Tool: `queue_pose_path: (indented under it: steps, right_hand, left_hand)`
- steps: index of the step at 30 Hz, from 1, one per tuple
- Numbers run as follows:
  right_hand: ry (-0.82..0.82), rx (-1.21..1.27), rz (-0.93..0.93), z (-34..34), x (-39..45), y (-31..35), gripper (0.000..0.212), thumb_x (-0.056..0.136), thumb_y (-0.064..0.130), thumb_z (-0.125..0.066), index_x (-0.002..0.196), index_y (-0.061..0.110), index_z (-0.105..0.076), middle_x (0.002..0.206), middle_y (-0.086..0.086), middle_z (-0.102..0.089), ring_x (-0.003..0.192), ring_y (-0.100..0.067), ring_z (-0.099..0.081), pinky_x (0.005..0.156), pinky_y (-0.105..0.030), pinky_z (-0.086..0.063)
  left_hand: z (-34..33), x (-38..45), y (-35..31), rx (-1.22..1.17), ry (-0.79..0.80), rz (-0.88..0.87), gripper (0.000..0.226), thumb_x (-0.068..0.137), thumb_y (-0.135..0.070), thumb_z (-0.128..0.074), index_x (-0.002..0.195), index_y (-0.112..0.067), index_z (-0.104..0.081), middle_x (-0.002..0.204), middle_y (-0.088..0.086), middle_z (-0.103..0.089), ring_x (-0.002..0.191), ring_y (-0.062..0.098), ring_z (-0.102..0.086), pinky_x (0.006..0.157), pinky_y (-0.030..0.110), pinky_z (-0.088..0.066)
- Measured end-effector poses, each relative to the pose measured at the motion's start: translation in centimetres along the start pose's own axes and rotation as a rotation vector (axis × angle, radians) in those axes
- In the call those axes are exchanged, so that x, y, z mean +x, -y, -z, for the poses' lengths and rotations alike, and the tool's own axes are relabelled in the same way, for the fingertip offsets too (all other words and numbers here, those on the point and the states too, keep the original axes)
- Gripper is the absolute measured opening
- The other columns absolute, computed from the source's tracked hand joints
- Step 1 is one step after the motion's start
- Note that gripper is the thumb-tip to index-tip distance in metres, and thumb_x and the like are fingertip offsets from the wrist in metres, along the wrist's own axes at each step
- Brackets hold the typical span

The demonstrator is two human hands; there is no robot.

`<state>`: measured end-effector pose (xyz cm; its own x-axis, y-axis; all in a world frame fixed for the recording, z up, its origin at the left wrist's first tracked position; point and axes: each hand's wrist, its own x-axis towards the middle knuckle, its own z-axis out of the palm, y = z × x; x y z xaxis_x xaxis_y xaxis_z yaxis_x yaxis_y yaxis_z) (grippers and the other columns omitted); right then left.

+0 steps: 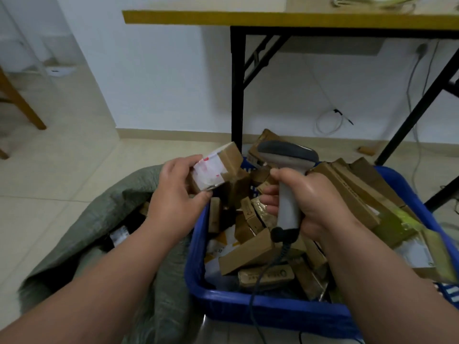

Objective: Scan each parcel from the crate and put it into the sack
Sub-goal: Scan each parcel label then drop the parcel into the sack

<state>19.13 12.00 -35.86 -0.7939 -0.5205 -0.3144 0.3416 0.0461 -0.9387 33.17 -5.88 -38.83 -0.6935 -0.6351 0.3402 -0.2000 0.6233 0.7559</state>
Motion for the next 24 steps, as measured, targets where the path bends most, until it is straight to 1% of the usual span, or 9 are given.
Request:
queue_pose_path:
  steps: [4,6,8,10,12,14,16,20,24]
  right_hand:
    - [0.003,0.172,-0.066,-1.1,-1.6,0.0,0.034,0.082,0.031,-0.075,0.107,0.012,-0.062,0.093,-0.017,-0.076,0.080,-0.030,-0.076,0.064,-0.039,-0.060]
    - [0.011,0.204,-0.063,-1.7,-2.3,-0.2,0.031,0.081,0.032,-0.076,0.104,0.015,-0.063,0.089,-0.013,-0.077,0.080,-0.028,-0.076,0.066,-0.041,-0.061]
    - [-0.001,0.188,-0.015,-2.4,-2.8,-0.7,0.024,0.083,0.030,-0.074,0.102,0.018,-0.065,0.086,-0.007,-0.078,0.080,-0.024,-0.076,0.069,-0.041,-0.061]
    - [-0.021,0.145,0.054,-2.8,-3.3,-1.2,0.021,0.084,0.026,-0.074,0.103,0.022,-0.064,0.087,-0.001,-0.078,0.083,-0.022,-0.076,0.076,-0.044,-0.060]
    - [-0.026,0.111,0.104,-3.1,-3.7,-1.4,0.020,0.084,0.023,-0.074,0.103,0.023,-0.066,0.090,0.001,-0.078,0.088,-0.021,-0.075,0.079,-0.043,-0.060]
    - [-0.017,0.124,0.127,-3.3,-4.0,-1.4,0.021,0.085,0.022,-0.073,0.105,0.021,-0.066,0.093,0.000,-0.078,0.089,-0.020,-0.075,0.076,-0.039,-0.060]
    - [-0.004,0.118,0.152,-3.6,-4.1,-1.3,0.018,0.086,0.021,-0.073,0.102,0.020,-0.066,0.092,0.000,-0.078,0.087,-0.019,-0.075,0.073,-0.036,-0.060]
    - [0.038,0.051,0.165,-3.9,-4.0,-1.1,0.016,0.087,0.020,-0.071,0.102,0.019,-0.067,0.090,-0.001,-0.078,0.085,-0.019,-0.075,0.071,-0.036,-0.060]
    - [0.007,-0.019,0.158,-3.6,-3.9,-0.6,0.013,0.086,0.019,-0.070,0.098,0.015,-0.069,0.083,-0.005,-0.076,0.075,-0.018,-0.074,0.060,-0.030,-0.055]
  left_hand:
    - [1.3,-2.2,-1.5,-0.083,0.038,-0.071,0.077,0.078,0.002,-0.072,0.112,-0.062,-0.044,0.139,-0.016,-0.029,0.123,0.009,-0.046,0.090,0.031,-0.054]
    - [1.6,-3.0,-2.2,-0.109,0.105,-0.092,0.073,0.077,0.004,-0.071,0.109,-0.058,-0.047,0.148,-0.013,-0.024,0.134,0.010,-0.038,0.096,0.033,-0.052]
    - [1.8,-3.7,-2.9,-0.184,0.180,-0.062,0.053,0.078,-0.004,-0.074,0.101,-0.048,-0.056,0.148,-0.015,-0.025,0.135,0.003,-0.036,0.098,0.026,-0.050]
    - [2.0,-4.1,-3.5,-0.277,0.182,-0.014,0.024,0.083,-0.018,-0.072,0.089,-0.039,-0.062,0.142,-0.017,-0.036,0.123,-0.012,-0.041,0.090,0.013,-0.047]
    - [2.0,-4.1,-3.7,-0.300,0.127,0.044,0.011,0.088,-0.023,-0.067,0.082,-0.028,-0.059,0.131,-0.014,-0.049,0.116,-0.007,-0.050,0.092,0.021,-0.050]
    - [2.1,-3.8,-3.8,-0.372,0.108,0.166,0.019,0.090,-0.016,-0.066,0.086,-0.027,-0.051,0.124,-0.006,-0.056,0.109,0.006,-0.062,0.087,0.032,-0.057]
    - [2.3,-3.3,-4.0,-0.474,0.160,0.302,0.036,0.088,-0.009,-0.069,0.099,-0.033,-0.043,0.125,0.002,-0.060,0.103,0.014,-0.068,0.083,0.033,-0.059]
    - [2.6,-2.5,-3.2,-0.652,0.326,0.498,0.088,0.080,0.003,-0.074,0.144,-0.034,-0.029,0.124,0.006,-0.065,0.104,0.022,-0.069,0.093,0.044,-0.055]
    - [2.7,-1.5,-1.9,-0.812,0.268,0.562,0.073,0.078,0.011,-0.070,0.141,-0.018,-0.045,0.111,0.006,-0.073,0.099,0.023,-0.072,0.077,0.032,-0.060]
